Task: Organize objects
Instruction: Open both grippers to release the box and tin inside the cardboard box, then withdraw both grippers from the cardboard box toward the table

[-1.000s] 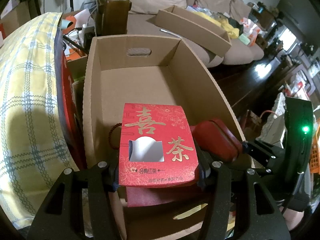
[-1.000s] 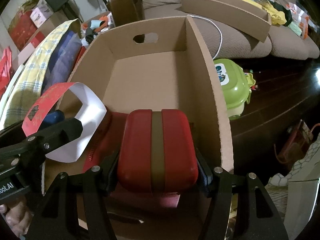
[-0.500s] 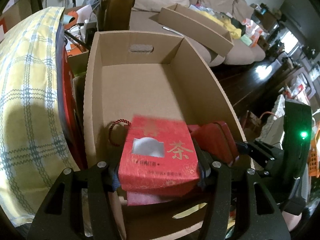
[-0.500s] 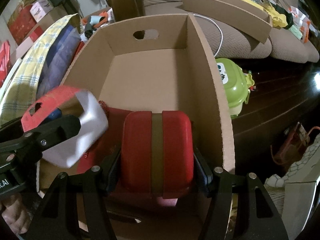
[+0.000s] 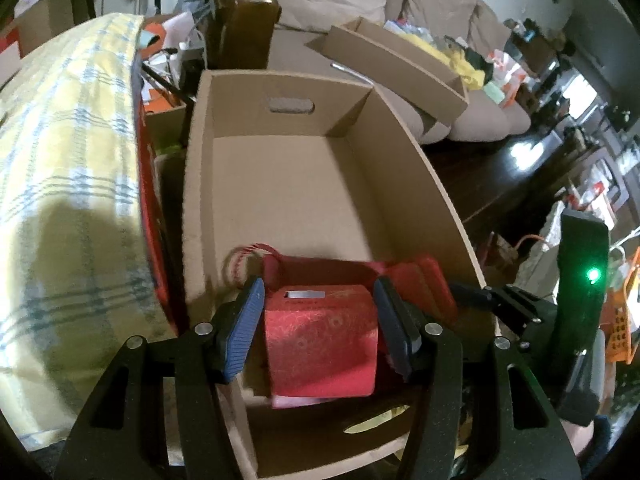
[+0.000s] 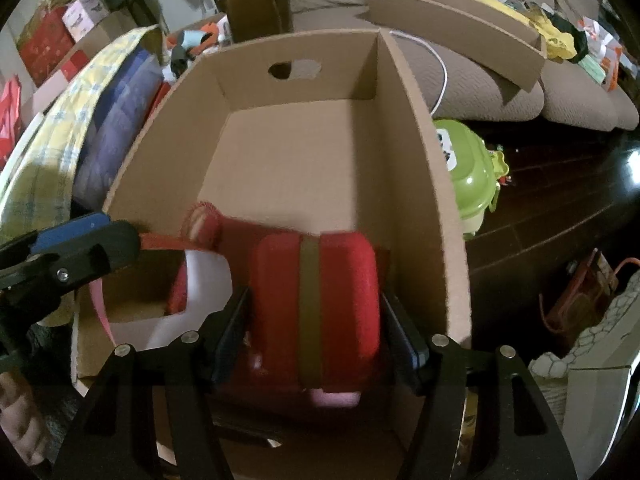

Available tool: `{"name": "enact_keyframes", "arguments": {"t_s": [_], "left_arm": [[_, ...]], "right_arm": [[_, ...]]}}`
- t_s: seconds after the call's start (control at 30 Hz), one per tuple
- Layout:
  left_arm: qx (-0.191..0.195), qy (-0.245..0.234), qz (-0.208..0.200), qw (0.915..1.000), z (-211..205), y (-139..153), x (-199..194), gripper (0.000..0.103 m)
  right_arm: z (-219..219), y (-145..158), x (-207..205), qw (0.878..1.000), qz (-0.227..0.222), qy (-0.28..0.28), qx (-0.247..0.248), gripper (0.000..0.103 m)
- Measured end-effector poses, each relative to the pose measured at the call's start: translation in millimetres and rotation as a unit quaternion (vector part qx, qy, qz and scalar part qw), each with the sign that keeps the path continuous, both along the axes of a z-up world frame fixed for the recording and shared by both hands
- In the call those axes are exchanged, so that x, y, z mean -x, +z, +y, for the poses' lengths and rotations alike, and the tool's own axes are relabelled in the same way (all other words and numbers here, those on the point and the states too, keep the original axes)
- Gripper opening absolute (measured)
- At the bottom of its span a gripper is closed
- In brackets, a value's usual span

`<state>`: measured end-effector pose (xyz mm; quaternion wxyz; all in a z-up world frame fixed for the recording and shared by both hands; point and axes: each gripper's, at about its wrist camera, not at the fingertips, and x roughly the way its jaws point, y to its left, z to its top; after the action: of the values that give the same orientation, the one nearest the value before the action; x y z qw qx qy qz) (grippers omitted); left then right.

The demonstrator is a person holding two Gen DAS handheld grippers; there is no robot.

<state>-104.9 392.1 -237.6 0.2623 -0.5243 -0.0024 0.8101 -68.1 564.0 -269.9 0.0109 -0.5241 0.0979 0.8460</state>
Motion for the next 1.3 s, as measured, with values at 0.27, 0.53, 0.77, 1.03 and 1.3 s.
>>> {"name": "enact_keyframes", "arguments": {"t_s": [0.27, 0.53, 0.77, 1.03, 1.3], "left_arm": [[-0.016, 0.011, 0.005, 0.9998, -12.8, 14.9, 3.6, 0.054], [-0.029, 0.011, 0.02, 0.9993, -22.6, 34.0, 2.6, 0.053], [-0.031, 0.015, 0.043, 0.9985, -33.6, 56.9, -4.9, 0.053], [-0.051, 0.053, 0.065, 0.9951, -71.6, 88.9, 0.1, 0.053], [-0.065, 0.094, 0.096, 0.9888, -116.7, 120.9, 3.6, 0.054]], "right_arm": [[2.5, 3.9, -0.3, 1.0, 0.006, -0.008, 0.002, 0.067], [13.3, 36.6, -12.1, 0.994, 0.103, -0.032, 0.035, 0.066], [14.8, 42.9, -12.5, 0.992, 0.116, -0.039, 0.031, 0.066], [17.7, 43.7, -13.5, 0.991, 0.124, -0.033, 0.043, 0.057], [16.0, 45.2, -13.5, 0.991, 0.126, -0.031, 0.045, 0.056]]}}
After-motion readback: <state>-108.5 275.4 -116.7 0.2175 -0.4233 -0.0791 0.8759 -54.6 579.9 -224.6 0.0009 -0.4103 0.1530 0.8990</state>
